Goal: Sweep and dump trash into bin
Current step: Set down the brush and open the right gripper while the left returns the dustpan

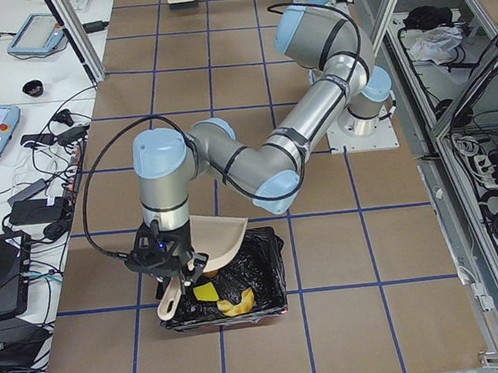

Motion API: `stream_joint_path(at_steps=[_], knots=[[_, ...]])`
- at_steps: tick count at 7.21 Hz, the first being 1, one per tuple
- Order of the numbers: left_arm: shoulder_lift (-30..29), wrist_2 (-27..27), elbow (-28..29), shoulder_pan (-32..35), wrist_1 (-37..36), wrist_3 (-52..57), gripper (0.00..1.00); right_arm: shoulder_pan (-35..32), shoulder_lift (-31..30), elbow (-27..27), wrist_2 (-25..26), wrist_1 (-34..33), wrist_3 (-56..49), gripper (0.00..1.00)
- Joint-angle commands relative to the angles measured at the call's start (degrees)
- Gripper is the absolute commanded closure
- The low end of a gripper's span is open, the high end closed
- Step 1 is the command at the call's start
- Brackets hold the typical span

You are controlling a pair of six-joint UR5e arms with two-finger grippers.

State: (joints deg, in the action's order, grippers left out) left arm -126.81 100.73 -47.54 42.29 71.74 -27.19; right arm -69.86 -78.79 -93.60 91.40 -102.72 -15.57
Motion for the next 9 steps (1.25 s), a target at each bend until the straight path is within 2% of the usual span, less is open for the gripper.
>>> stream_joint_path(at_steps=[1,4,7,9], knots=[[1.04,-1.14,-1.67,8.29,5.16,-12.02,1.00,-2.54,-0.92,9.97,-1.05,12.85,0.54,0.00],[0.78,-3.96,-4.93,17.17,4.63,-19.01,1.00,-13.42,-2.59,11.33,-1.93,12.37,3.86,0.00],[-0.01,-4.23,-6.51,22.99,3.15,-24.74,1.00,-14.60,-3.12,11.25,-1.58,13.06,5.19,0.00],[1.03,-3.88,-13.24,26.94,-0.18,-25.10,1.00,-14.69,-3.73,11.42,-1.58,14.72,5.29,0.00]])
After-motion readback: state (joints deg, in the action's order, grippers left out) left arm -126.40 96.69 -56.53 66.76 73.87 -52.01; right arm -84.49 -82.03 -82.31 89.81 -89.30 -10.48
